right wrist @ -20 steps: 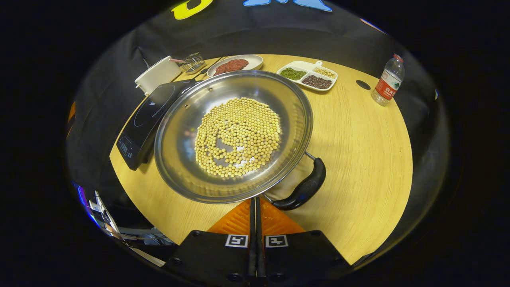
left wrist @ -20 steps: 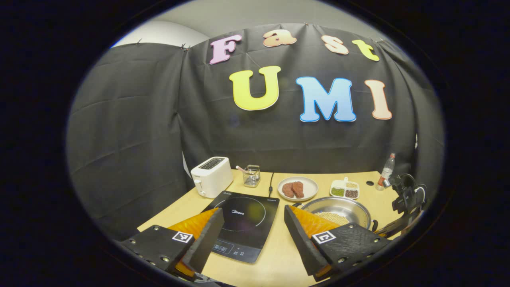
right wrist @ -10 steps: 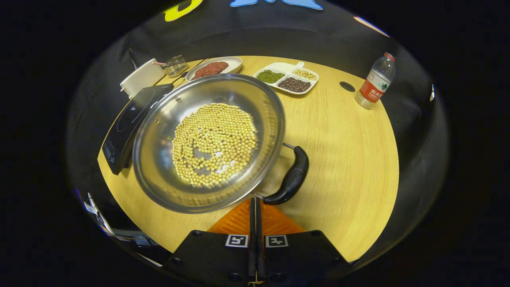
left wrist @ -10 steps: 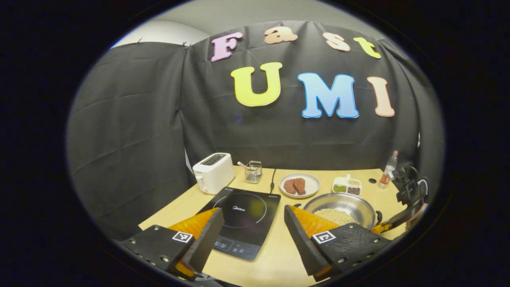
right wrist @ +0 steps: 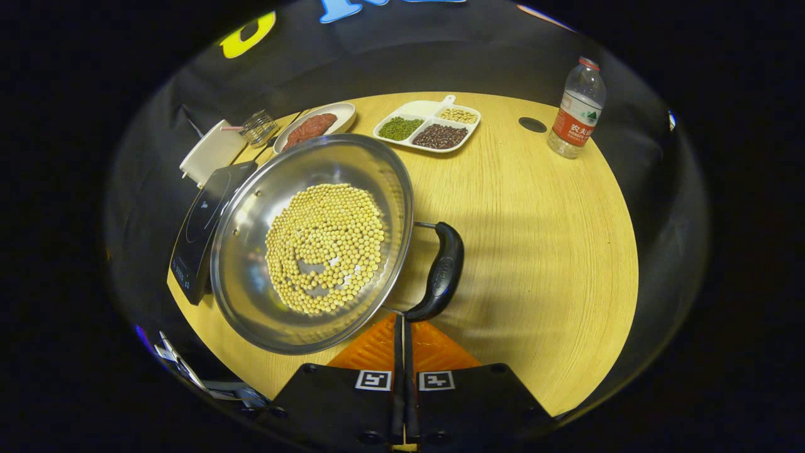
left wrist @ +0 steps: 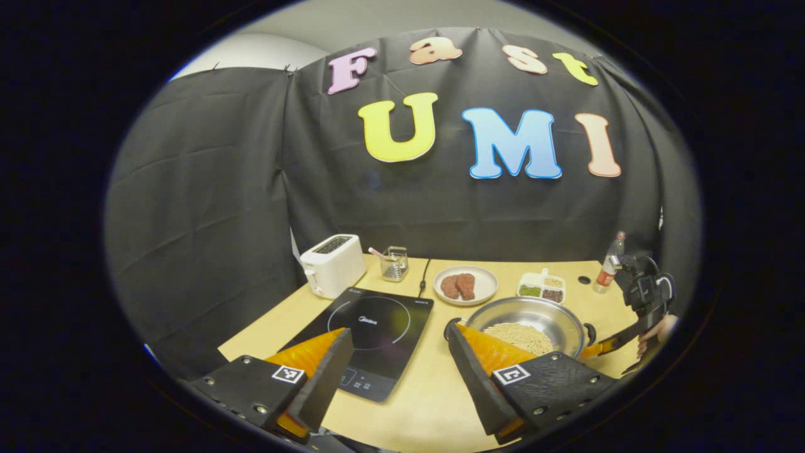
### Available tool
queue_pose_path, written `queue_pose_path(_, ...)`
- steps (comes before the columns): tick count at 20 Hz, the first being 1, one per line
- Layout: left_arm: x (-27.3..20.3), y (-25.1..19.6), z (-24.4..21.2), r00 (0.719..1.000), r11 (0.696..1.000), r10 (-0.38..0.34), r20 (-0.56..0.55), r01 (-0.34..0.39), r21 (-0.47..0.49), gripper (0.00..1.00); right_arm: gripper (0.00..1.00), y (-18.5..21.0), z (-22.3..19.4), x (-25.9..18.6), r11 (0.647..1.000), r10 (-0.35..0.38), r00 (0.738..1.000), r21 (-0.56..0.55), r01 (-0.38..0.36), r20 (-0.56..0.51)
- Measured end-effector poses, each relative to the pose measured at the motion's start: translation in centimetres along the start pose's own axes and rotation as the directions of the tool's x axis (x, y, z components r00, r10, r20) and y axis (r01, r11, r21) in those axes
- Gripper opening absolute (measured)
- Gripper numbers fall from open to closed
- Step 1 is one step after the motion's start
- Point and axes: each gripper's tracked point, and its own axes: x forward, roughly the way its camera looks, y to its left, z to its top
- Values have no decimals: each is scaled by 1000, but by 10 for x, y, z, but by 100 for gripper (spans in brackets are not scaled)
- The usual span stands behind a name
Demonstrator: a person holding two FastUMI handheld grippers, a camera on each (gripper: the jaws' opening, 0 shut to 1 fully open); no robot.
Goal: First push the handle of the pot to place it horizontally, then grasp the pot with both hands and set it on the induction cooktop.
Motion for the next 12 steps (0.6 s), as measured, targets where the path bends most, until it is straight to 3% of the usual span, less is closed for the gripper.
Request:
queue_pose_path(3, 1, -10, -9, 1000, 999, 1, -30, -1, -32, 93, 2, -10, 10, 0, 1000, -4, 1000, 20, 4, 25)
queue_pose_path(7, 5, -14, -13, 999, 999, -23, -42, 21, -38, 89, 4, -20, 11, -2, 998, -14, 999, 68, 12, 41)
queue_pose_path(11, 32, -13, -17, 994, 997, -82, -67, 81, -19, 91, 27, -46, 13, -20, 995, -70, 991, 73, 62, 115)
queue_pose_path(12, 40, -14, -15, 992, 994, -111, -67, 111, -15, 89, 41, -50, 13, -25, 993, -79, 988, 93, 67, 133)
